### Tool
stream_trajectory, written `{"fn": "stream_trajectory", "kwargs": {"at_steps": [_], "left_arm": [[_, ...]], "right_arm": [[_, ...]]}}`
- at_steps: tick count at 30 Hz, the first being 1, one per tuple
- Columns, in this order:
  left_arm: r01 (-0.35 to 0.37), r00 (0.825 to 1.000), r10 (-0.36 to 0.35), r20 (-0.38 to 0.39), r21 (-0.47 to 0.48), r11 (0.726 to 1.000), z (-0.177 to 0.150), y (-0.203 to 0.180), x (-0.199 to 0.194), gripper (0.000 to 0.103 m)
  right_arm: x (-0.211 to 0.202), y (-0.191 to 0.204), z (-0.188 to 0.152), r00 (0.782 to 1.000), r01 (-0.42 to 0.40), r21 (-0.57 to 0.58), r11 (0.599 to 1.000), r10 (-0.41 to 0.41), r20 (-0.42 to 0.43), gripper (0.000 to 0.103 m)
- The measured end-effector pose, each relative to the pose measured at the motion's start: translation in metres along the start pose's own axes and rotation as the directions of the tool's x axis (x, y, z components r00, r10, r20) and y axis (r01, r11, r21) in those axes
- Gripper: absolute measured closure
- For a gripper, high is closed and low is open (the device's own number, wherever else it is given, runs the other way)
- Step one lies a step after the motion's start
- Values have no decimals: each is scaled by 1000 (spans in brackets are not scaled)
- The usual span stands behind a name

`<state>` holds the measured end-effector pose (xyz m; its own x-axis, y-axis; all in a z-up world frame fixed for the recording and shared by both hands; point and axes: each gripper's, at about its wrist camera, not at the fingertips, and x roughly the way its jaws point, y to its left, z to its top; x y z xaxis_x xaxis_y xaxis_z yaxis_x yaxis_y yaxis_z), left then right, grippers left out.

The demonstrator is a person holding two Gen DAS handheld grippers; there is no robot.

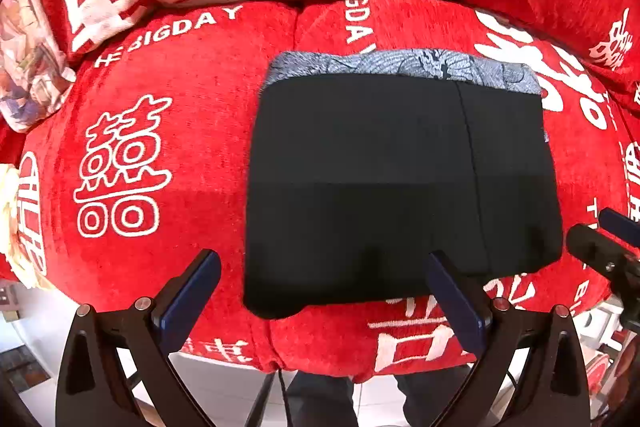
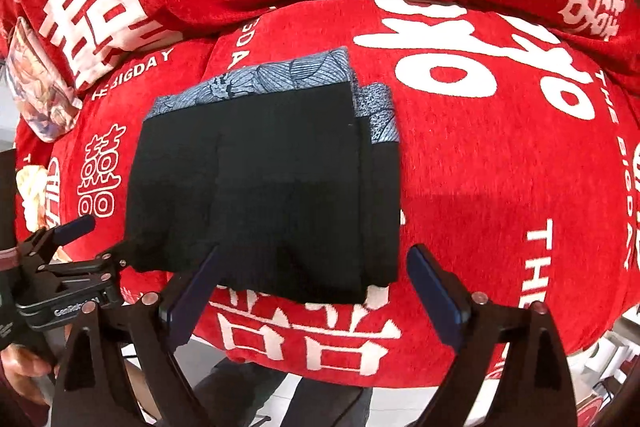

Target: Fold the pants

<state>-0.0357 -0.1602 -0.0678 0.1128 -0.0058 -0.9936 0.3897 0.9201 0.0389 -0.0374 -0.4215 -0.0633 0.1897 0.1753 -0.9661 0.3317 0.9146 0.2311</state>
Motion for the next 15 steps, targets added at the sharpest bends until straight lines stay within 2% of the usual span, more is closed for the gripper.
{"fn": "stream_trajectory", "kwargs": {"at_steps": [5, 15], "left_arm": [[-25, 999, 25, 20, 1, 1000, -5, 7, -18, 1], [-38, 999, 38, 25, -3, 999, -14, 19, -47, 1]], "right_arm": [[-9, 9, -7, 998, 61, 33, 998, -61, -8, 9], [-33, 23, -11, 990, 136, 68, 988, -134, -40, 9]]}}
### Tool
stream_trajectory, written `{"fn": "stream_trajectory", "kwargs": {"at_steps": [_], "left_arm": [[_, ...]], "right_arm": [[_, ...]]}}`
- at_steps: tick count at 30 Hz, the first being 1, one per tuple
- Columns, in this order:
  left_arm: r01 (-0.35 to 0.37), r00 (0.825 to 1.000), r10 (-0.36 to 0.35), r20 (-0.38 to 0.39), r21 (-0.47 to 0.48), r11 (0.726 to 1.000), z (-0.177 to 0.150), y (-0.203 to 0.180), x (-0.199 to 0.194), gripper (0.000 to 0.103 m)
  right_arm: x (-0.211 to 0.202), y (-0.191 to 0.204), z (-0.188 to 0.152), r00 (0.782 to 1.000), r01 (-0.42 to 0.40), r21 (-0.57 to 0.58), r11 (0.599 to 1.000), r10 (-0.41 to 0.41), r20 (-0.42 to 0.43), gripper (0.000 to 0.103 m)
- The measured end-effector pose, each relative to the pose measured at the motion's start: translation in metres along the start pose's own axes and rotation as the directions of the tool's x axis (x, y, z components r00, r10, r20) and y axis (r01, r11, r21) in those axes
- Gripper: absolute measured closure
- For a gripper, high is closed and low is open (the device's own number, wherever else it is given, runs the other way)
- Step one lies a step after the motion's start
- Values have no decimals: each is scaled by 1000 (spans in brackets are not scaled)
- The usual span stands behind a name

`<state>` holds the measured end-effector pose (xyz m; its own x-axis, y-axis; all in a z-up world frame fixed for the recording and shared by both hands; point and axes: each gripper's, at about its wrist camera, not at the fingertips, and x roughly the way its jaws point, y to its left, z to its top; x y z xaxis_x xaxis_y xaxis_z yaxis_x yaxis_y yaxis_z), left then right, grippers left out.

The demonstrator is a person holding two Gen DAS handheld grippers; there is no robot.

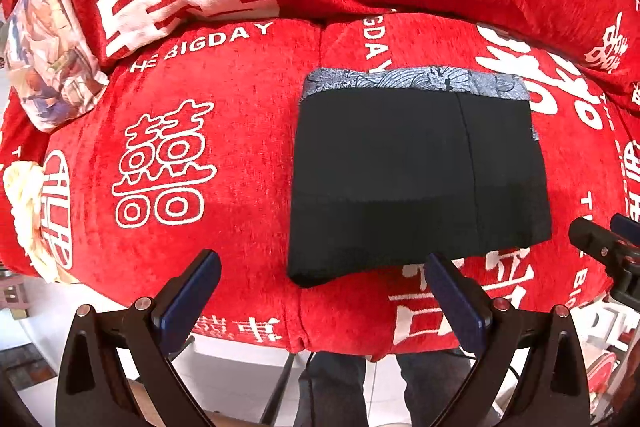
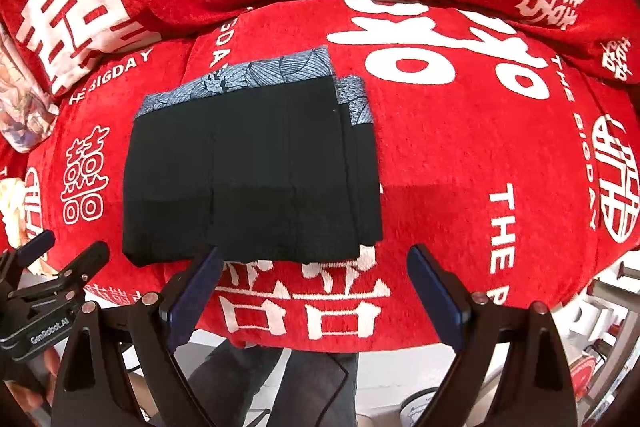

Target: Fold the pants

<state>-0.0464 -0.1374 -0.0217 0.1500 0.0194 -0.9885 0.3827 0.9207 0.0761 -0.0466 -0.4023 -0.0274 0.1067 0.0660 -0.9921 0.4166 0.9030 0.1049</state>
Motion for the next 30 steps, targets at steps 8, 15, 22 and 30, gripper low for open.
{"fn": "stream_trajectory", "kwargs": {"at_steps": [8, 15, 22, 30], "left_arm": [[-27, 999, 27, 26, 26, 999, 2, -4, -20, 1], [-15, 1000, 15, 8, 37, 999, -1, -7, -29, 1], [-16, 1000, 16, -2, 44, 999, -2, -11, -36, 1], [-26, 1000, 26, -1, 56, 998, 2, -13, -41, 1]], "right_arm": [[-20, 11, -2, 999, 49, -27, 998, -48, 19, 9], [-35, 10, -2, 997, 66, -21, 998, -65, 34, 9], [-44, 11, -3, 996, 80, -31, 996, -79, 41, 9], [-49, 14, -3, 996, 84, -35, 996, -82, 47, 9]]}}
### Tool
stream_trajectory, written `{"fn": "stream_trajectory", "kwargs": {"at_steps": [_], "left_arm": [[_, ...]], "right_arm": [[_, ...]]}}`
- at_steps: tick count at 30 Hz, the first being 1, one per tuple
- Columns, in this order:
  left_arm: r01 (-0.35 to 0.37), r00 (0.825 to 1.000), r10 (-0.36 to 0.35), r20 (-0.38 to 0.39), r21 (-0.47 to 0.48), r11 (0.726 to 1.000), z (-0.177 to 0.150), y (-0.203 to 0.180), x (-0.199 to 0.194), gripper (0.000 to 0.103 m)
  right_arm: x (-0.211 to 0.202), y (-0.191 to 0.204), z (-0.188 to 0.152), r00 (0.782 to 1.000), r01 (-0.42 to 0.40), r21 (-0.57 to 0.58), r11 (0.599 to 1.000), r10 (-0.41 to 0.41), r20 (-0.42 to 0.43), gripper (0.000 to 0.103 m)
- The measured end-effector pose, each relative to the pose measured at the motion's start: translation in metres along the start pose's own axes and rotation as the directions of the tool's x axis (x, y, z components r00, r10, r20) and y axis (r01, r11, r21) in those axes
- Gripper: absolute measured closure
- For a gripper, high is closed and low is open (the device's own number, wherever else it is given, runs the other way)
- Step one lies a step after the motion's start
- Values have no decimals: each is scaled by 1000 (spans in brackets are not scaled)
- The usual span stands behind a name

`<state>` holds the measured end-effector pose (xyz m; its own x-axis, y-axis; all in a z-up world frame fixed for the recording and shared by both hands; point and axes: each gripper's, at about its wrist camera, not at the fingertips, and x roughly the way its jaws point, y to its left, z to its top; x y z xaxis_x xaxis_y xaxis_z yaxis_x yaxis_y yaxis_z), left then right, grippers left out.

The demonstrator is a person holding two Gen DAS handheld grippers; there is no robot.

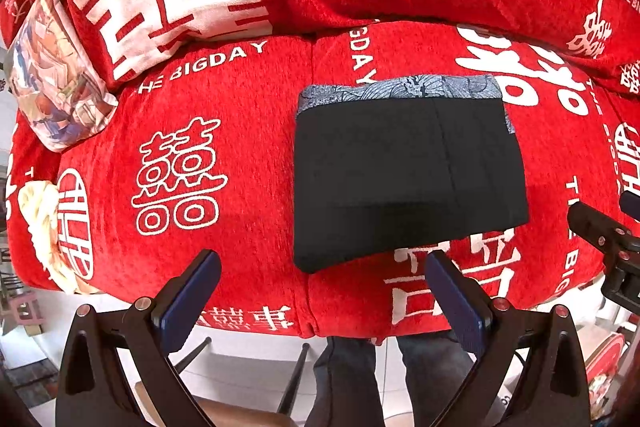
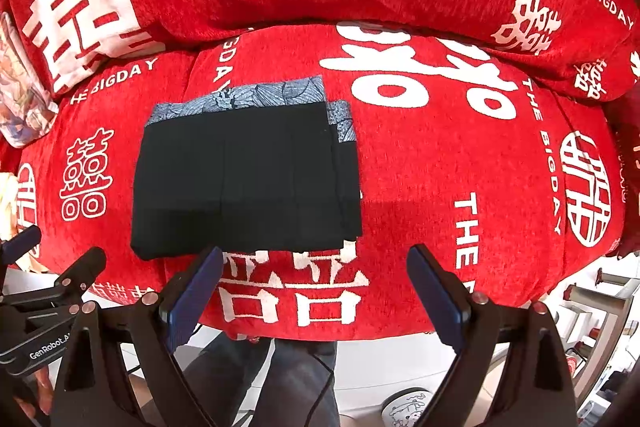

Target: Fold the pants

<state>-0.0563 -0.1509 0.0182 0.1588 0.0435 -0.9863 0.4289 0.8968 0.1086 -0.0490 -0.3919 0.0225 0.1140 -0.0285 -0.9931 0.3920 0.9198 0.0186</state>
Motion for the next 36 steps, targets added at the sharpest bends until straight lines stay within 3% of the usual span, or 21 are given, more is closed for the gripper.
{"fn": "stream_trajectory", "kwargs": {"at_steps": [36], "left_arm": [[16, 1000, -16, -2, 7, 1000, 7, -4, -4, 1]], "right_arm": [[-8, 11, 11, 1000, 23, -24, 999, -23, 5, 9]]}}
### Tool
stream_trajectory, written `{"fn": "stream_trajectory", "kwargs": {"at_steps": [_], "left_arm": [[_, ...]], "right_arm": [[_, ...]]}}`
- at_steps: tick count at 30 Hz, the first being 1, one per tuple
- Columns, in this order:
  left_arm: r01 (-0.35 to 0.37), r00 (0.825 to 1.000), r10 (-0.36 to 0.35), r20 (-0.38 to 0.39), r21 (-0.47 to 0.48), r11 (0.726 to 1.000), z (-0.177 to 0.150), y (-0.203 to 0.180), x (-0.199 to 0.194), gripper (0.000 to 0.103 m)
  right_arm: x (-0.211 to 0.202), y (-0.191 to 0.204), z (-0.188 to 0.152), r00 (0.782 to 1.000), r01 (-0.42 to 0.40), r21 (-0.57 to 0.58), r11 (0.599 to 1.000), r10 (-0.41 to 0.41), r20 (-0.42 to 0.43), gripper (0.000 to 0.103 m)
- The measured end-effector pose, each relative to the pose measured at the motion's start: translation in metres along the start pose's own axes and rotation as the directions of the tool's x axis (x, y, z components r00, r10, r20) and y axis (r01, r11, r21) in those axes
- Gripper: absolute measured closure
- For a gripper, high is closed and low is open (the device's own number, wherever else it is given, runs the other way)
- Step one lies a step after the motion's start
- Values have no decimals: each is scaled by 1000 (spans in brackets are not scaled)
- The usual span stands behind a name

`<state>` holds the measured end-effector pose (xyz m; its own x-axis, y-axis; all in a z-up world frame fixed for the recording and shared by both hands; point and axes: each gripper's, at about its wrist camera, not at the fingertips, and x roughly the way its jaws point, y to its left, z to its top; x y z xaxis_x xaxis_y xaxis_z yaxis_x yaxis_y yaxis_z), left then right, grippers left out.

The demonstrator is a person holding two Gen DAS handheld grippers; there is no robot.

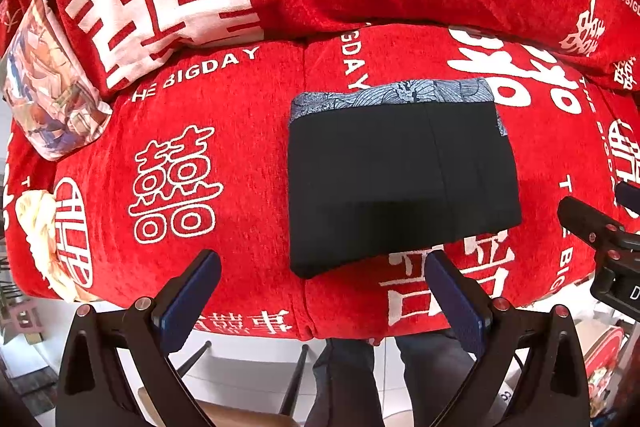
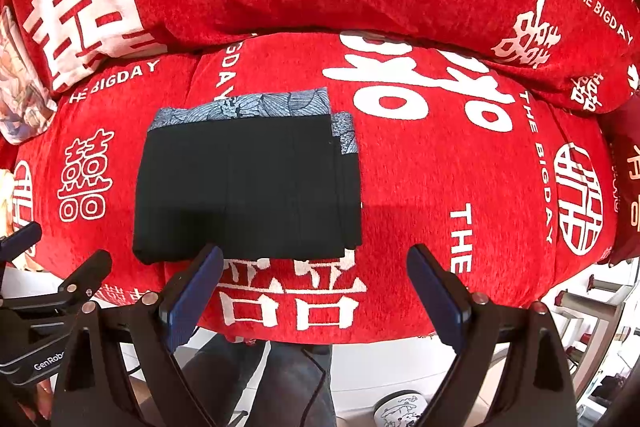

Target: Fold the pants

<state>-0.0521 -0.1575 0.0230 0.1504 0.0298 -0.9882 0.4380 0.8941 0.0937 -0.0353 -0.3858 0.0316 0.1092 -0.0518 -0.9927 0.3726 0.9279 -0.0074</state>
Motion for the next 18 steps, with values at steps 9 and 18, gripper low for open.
{"fn": "stream_trajectory", "kwargs": {"at_steps": [9, 18], "left_arm": [[-2, 1000, 2, -2, -1, 1000, 2, 0, 0, 1], [1, 1000, -1, 0, -1, 1000, 3, 1, 0, 1]], "right_arm": [[1, -1, 0, 1000, 0, -2, 1000, 0, -1, 9], [3, -2, -1, 1000, 3, 0, 1000, -3, -9, 9]]}}
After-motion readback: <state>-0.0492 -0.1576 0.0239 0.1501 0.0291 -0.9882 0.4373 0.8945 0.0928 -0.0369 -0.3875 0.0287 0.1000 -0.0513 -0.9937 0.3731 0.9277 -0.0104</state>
